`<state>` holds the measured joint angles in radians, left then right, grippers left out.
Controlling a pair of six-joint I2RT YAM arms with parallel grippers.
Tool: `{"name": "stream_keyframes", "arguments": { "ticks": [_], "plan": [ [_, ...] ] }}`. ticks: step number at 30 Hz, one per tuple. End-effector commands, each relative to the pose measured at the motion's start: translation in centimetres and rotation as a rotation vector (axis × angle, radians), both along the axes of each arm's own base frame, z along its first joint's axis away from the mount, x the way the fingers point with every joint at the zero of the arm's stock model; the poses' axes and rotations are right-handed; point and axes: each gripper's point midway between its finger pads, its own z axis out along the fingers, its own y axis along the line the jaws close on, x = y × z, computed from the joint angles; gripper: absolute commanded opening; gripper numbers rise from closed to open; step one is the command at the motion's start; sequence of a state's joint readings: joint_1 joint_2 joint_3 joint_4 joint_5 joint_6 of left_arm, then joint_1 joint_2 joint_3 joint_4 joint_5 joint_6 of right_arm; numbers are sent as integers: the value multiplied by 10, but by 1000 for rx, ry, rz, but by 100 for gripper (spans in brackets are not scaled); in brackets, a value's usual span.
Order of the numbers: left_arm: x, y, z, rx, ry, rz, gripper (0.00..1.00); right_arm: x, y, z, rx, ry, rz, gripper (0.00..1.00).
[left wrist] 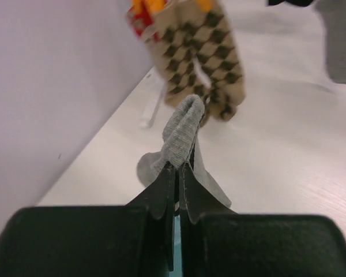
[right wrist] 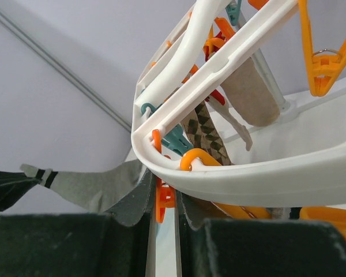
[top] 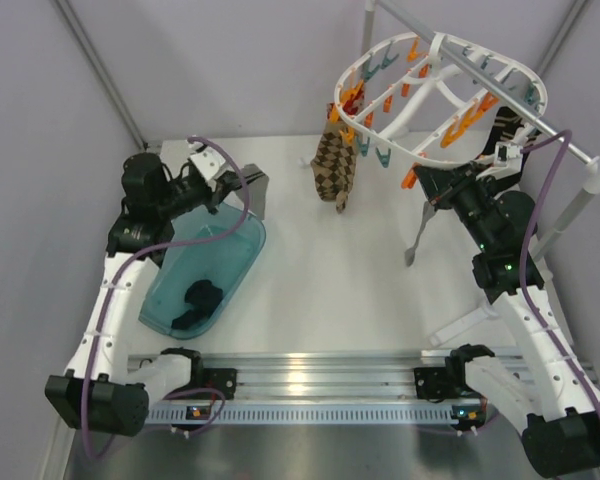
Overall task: Clip the socks to the hanger
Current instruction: Pick up the sock from the bin, then clamp the sock onto the hanger.
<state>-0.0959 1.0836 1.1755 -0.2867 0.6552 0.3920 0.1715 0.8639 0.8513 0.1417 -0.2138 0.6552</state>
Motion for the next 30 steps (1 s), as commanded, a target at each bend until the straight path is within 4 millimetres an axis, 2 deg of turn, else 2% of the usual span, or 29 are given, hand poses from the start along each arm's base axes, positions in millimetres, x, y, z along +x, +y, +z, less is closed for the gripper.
{"name": "stream_keyframes", "arguments": {
  "ticks": [1, 2, 4, 5, 7, 8, 10, 12, 13, 14, 16, 17, 19, 20, 22, 23, 24, 26, 27, 28, 30],
  "plan": [
    [-37, -60, 40, 43, -246, -445, 0, -3, -1, 14, 5, -50, 7, 0],
    [-43, -79, 34, 40, -227, -519, 0, -2, -1, 14, 11, -48, 7, 0],
    [-53, -99, 36, 68, -267, -613, 0, -2, 0, 16, 15, -49, 13, 0],
    [-67, -121, 31, 78, -270, -679, 0, -1, 1, 15, 18, -46, 17, 0],
    [-71, -140, 23, 106, -290, -728, 0, -2, 2, 17, 20, -52, 23, 0],
    [-81, -157, 16, 107, -283, -787, 0, -2, 3, 17, 24, -51, 29, 0],
    [-86, -174, 14, 116, -295, -829, 0, -2, 3, 19, 28, -56, 32, 0],
    [-90, -195, 3, 104, -243, -881, 0, -3, 5, 19, 34, -55, 43, 0],
    [-88, -202, 8, 99, -245, -889, 0, -4, 7, 19, 36, -58, 52, 0],
    [-86, -215, 4, 87, -205, -900, 0, -4, 7, 19, 39, -56, 55, 0],
    [-77, -227, 5, 85, -206, -887, 0, -4, 8, 17, 41, -52, 61, 0],
    [-77, -240, -5, 94, -184, -899, 0, -4, 8, 17, 42, -53, 63, 0],
    [-73, -252, -3, 111, -208, -893, 0, -4, 9, 16, 44, -50, 68, 0],
    [-69, -261, -13, 132, -195, -880, 0, -5, 9, 17, 45, -52, 70, 0],
    [-71, -271, -13, 145, -198, -894, 0, -5, 10, 18, 45, -56, 76, 0],
    [-64, -276, -21, 163, -188, -882, 0, -5, 10, 18, 43, -58, 77, 0],
    [-61, -280, -16, 163, -205, -877, 0, -5, 11, 19, 42, -58, 80, 0],
    [-53, -287, -23, 174, -188, -863, 0, -5, 11, 18, 40, -57, 83, 0],
    [-50, -290, -18, 167, -194, -856, 0, -5, 11, 16, 40, -57, 84, 0],
    [-45, -293, -24, 173, -180, -854, 0, -6, 13, 16, 42, -57, 92, 0],
    [-40, -297, -20, 169, -188, -844, 0, -6, 12, 14, 40, -53, 91, 0]
  ]
}}
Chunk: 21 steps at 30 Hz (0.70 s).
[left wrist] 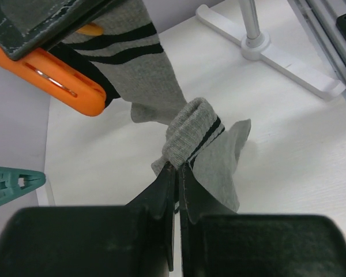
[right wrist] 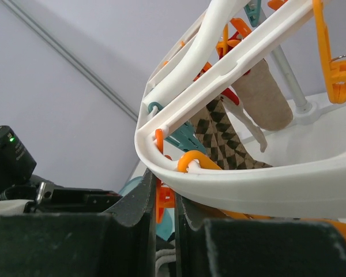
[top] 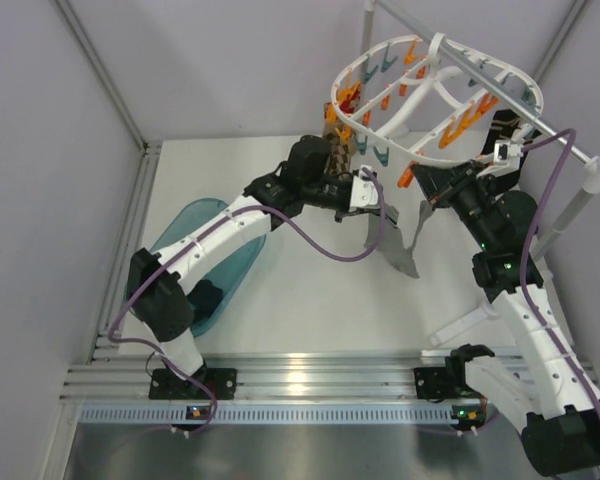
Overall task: Clip the socks to the hanger
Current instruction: Clamp the sock onto the hanger.
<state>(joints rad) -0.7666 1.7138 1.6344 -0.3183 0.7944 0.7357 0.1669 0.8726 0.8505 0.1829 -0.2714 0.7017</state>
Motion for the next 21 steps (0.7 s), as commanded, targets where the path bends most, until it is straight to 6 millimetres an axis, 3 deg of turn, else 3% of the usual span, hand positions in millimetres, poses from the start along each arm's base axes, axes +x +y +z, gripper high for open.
{"name": "stream_keyframes", "arguments": {
  "ticks": [1, 21],
  "plan": [
    [13, -7, 28, -50, -67, 22, 0, -3, 3, 6, 3, -39, 31, 0],
    [38, -25, 40, -89, -126, 42, 0, -3, 7, 0, -34, -38, 54, 0]
  ]
}}
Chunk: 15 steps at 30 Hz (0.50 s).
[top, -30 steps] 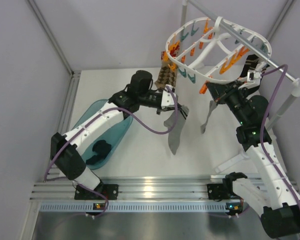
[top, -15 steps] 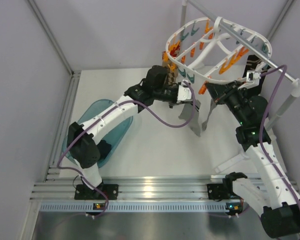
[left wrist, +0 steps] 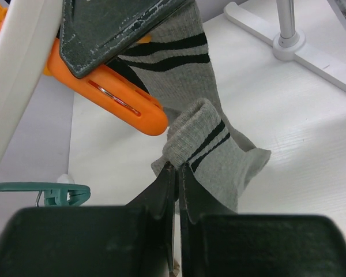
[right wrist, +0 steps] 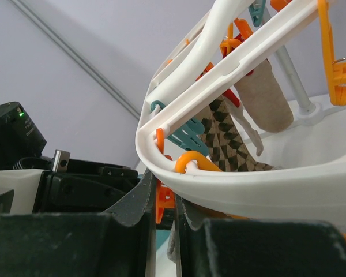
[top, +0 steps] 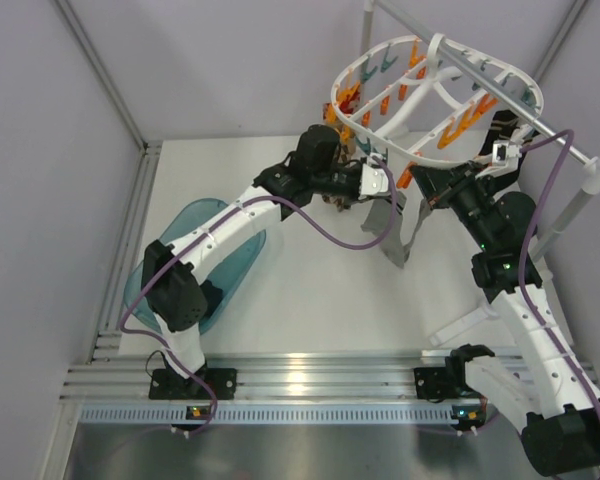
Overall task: Clip the socks to the hanger
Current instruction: Clamp the sock onto the hanger.
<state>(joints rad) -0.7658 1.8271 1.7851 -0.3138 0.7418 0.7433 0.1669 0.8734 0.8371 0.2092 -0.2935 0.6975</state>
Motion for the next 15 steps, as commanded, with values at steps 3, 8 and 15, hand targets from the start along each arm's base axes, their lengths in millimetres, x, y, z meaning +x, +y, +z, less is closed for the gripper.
{"name": "stream_keyframes", "arguments": {
  "ticks": [3, 8, 15],
  "plan": [
    [5, -6, 34, -80, -79, -6, 0, -1, 4, -2, -33, -18, 34, 0],
    [8, -6, 37, -88, -91, 0, 0, -1, 4, -5, -45, -14, 32, 0],
    [8, -8, 43, -106, -96, -1, 0, -1, 4, -5, -54, -17, 37, 0]
  ]
}}
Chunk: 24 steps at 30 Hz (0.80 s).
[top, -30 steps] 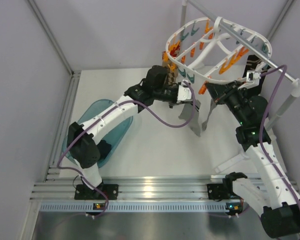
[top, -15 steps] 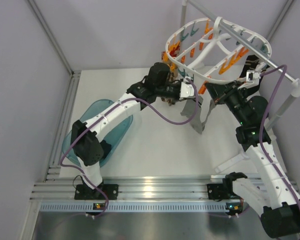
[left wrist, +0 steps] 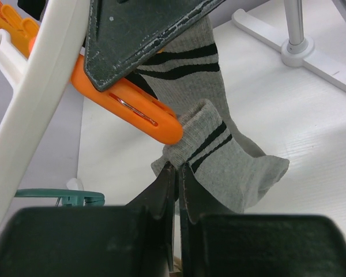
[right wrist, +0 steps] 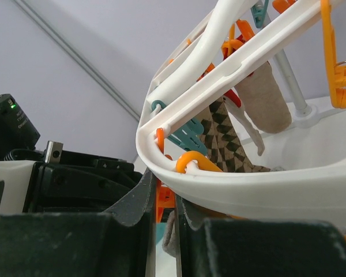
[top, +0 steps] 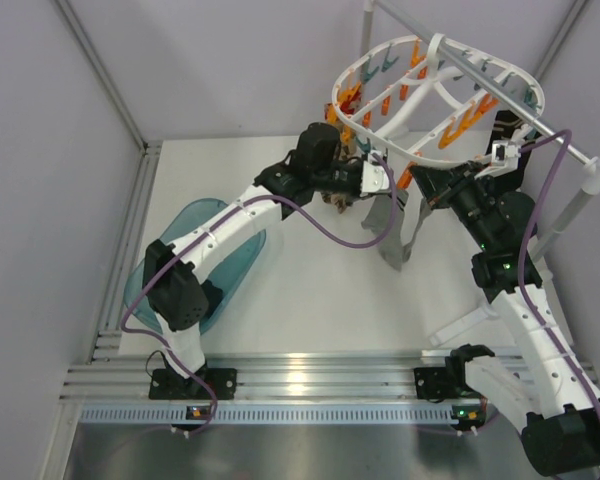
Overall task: Clip the socks to the hanger
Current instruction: Clamp the sock onto the hanger.
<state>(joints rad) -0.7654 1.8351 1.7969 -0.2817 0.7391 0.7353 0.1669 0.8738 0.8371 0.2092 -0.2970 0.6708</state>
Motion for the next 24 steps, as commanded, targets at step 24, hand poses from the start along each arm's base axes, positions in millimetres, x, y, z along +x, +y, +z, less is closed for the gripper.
{"name": "stream_keyframes", "arguments": {
  "ticks": [24],
  "plan": [
    [11, -7, 54, -113, -95, 4, 0, -1, 4, -9, -71, -3, 35, 0]
  ]
}}
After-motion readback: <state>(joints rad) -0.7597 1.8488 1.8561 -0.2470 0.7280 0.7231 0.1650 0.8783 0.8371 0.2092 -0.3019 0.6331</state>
